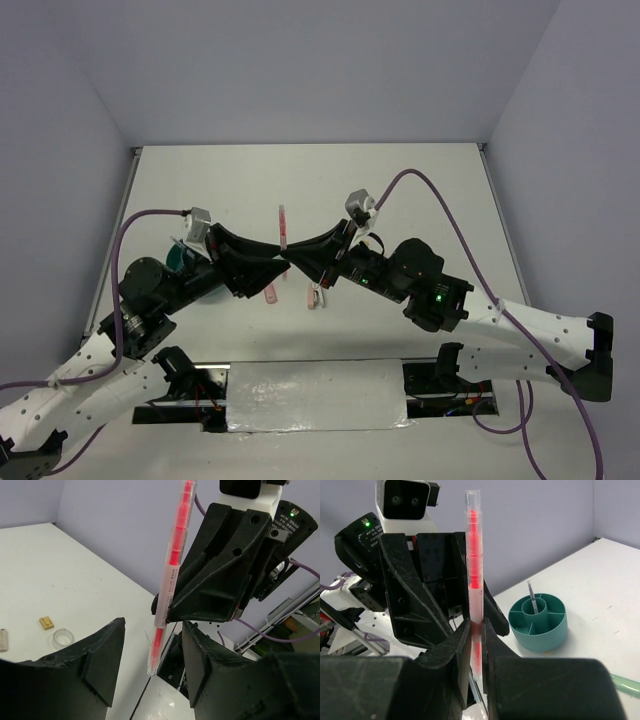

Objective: Sort the stationery into containers
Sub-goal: Close the pen cap on the pen.

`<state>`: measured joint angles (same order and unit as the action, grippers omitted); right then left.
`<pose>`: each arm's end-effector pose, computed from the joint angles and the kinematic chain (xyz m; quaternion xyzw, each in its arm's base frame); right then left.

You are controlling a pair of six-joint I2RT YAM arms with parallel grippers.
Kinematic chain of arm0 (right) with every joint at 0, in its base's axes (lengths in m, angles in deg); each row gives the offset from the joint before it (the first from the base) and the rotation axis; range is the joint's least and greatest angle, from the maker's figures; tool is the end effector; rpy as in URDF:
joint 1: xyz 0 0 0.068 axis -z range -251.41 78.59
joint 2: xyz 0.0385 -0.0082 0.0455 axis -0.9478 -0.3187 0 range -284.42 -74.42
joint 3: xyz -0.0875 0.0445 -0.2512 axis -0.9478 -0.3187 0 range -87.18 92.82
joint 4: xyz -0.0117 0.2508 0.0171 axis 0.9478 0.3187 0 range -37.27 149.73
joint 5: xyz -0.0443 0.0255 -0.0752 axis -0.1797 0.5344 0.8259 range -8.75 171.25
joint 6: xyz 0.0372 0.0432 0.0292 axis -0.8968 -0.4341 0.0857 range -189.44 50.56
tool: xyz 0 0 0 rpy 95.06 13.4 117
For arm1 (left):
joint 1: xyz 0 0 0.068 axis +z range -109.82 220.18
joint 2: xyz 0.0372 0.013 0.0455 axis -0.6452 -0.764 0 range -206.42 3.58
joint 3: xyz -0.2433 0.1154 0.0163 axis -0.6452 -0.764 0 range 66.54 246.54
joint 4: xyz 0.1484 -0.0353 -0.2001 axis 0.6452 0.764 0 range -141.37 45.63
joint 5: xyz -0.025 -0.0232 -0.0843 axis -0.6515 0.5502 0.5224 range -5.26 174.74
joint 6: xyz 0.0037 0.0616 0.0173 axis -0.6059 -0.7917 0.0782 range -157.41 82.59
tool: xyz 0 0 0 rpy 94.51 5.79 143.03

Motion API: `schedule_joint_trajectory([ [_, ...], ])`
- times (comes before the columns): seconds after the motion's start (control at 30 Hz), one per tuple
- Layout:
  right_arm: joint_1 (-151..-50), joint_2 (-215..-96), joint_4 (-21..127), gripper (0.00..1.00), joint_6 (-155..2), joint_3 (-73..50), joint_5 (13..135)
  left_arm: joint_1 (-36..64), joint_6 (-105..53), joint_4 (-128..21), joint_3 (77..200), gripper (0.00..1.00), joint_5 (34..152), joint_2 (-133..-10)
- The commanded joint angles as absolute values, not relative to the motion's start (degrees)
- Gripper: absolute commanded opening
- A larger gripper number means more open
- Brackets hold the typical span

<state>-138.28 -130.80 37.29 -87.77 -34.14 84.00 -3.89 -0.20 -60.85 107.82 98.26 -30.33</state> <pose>0.0941 0.2144 0.4028 -0.2413 0.5807 0.5150 0.5825 0.0965 -0.1095 0.3841 0.1298 0.5850 -0.5726 0.5594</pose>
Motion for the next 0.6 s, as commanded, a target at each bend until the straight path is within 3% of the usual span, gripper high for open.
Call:
schedule_joint_trajectory([
  [0.0,-138.4,-130.4,33.4,0.00,-88.0,-32.8,84.1,-4.0,-2.8,-64.0,110.0,0.61,100.6,-30.5],
  [0.13,-138.4,-130.6,34.9,0.00,-88.1,-32.9,84.9,-4.0,-4.7,-63.2,111.8,0.62,100.4,-30.3],
  [0.37,-138.5,-130.8,35.9,0.00,-88.1,-34.3,83.2,-4.0,-8.5,-59.5,116.5,0.79,97.2,-31.7],
  [0.57,-138.4,-130.0,36.5,0.00,-88.0,-34.6,81.6,-4.0,-8.2,-61.0,117.3,0.75,97.8,-34.3],
])
